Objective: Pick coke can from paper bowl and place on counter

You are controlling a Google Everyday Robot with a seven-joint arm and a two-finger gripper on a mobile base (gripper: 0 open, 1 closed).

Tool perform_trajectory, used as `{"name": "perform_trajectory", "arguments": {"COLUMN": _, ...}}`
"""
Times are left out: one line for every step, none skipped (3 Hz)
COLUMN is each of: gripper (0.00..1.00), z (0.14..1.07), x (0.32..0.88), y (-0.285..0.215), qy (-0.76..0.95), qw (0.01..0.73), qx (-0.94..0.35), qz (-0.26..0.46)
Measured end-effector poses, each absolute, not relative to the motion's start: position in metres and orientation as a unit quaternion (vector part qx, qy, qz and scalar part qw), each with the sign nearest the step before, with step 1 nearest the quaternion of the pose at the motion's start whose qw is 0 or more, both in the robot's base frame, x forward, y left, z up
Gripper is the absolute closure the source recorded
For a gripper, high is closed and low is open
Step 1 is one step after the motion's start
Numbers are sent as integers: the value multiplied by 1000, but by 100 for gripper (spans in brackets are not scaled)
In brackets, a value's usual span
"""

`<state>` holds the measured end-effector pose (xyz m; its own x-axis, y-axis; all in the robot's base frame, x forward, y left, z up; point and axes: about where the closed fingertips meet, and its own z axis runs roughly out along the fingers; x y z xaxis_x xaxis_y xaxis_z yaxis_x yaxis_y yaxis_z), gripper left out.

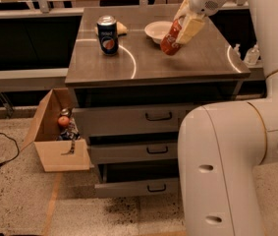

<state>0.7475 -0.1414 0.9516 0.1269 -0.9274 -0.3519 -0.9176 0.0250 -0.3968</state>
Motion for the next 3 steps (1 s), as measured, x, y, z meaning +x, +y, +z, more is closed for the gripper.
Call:
{"name": "perform_trajectory", "arguments": {"gripper": 100, "z": 946, "x": 749, "y": -139, "qy": 650, "qw": 262, "qx": -713, "qz": -18}}
{"name": "perform_trajectory", "arguments": {"gripper": 100, "z": 941, "x": 749, "y": -138, "qy": 644, "qw": 253, "qx": -722, "qz": -20}}
{"name": "perform_trajectory", "arguments": {"gripper": 100, "z": 937, "x": 747, "y": -136, "qy": 639, "qw": 237, "qx": -732, "qz": -23}}
